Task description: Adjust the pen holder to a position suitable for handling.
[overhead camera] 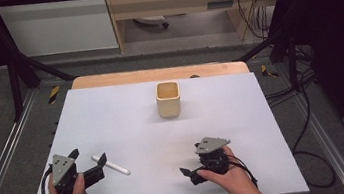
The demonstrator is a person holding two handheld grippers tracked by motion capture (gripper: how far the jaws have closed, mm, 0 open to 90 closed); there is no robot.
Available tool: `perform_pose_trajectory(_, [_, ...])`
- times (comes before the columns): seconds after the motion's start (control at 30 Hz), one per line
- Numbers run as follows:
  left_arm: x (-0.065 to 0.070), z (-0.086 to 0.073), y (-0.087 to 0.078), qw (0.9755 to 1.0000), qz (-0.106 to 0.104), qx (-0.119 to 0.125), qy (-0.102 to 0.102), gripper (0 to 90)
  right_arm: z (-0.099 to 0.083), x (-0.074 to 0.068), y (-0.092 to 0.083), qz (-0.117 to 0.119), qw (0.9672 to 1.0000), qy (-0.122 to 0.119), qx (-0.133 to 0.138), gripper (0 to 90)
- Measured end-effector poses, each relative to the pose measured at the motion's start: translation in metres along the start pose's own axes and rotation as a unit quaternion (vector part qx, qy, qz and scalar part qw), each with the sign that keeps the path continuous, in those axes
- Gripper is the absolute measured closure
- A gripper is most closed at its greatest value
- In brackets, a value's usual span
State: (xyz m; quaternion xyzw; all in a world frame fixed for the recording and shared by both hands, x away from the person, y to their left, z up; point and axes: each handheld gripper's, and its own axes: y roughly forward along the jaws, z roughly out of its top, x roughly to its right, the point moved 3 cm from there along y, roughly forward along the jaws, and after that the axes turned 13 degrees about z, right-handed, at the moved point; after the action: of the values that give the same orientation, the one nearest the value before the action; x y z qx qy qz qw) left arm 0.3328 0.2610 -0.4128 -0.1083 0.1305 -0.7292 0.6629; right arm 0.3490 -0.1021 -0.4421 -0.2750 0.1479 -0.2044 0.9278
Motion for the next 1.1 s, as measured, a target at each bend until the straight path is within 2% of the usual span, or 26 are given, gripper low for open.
perform_pose_trajectory(0.03, [-0.001,0.000,0.000,1.0000,0.001,0.000,-0.002,6.8,0.006,-0.005,0.011,0.012,0.9998,-0.007,-0.012,5.6])
perform_pose_trajectory(0.07, [-0.002,0.000,0.001,1.0000,0.004,-0.001,-0.004,6.8,0.006,-0.005,0.011,0.012,0.9998,-0.007,-0.012,5.6])
perform_pose_trajectory(0.1, [-0.003,0.000,0.001,1.0000,0.005,0.000,-0.007,6.8,0.011,-0.010,0.022,0.023,0.9993,-0.014,-0.025,6.0])
perform_pose_trajectory(0.13, [-0.003,0.001,0.001,0.9999,0.006,0.001,-0.009,6.8,0.011,-0.010,0.022,0.023,0.9993,-0.014,-0.025,6.0])
perform_pose_trajectory(0.17, [-0.004,0.001,0.001,0.9999,0.007,0.002,-0.009,6.8,0.015,-0.013,0.031,0.031,0.9988,-0.019,-0.034,6.1])
perform_pose_trajectory(0.33, [-0.005,0.000,0.001,0.9999,0.009,-0.003,-0.009,6.8,0.024,-0.021,0.051,0.040,0.9974,-0.030,-0.052,6.0])
perform_pose_trajectory(0.8, [-0.006,0.000,0.001,0.9998,0.016,-0.003,-0.009,6.8,0.045,-0.038,0.077,0.053,0.9957,-0.047,-0.059,5.4])
perform_pose_trajectory(1.0, [0.001,0.000,0.003,0.9999,0.012,-0.005,0.004,6.8,0.049,-0.046,0.092,0.067,0.9946,-0.049,-0.063,13.0])
perform_pose_trajectory(1.1, [0.000,0.000,0.004,0.9999,0.014,-0.006,0.000,6.8,0.056,-0.053,0.099,0.079,0.9936,-0.054,-0.059,24.1])
